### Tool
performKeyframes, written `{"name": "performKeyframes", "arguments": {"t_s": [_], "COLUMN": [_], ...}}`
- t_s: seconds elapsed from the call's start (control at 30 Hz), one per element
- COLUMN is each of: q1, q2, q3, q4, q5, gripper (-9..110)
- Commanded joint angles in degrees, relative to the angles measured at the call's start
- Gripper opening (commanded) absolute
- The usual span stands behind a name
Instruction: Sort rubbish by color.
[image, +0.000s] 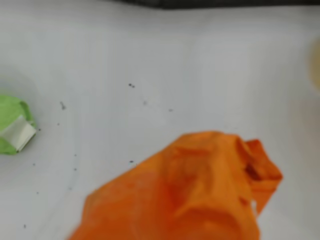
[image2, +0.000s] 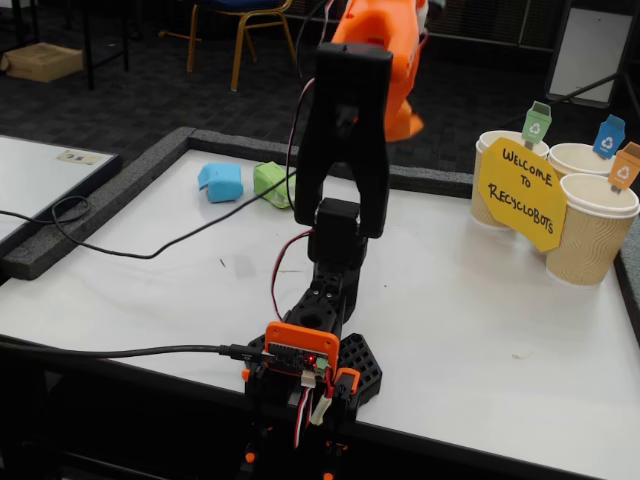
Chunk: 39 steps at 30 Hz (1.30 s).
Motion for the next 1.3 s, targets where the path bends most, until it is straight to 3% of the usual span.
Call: {"name": "performKeyframes", "arguments": {"t_s": [0.0,0.5,0.67,0.8,1.03,1.27], "q1": [5.62,15.73,21.18,25.49,26.37,30.85], "q2": [17.67,61.61,68.29,69.61,84.73,86.31], "q3": [1.32,44.38,53.70,57.92,59.50,60.38], "q4": [0.18,-13.54,-20.48,-27.07,-28.39,-31.99], "q5": [1.85,2.20,2.20,3.69,3.69,3.08], "gripper": [0,0,0,0,0,0]}}
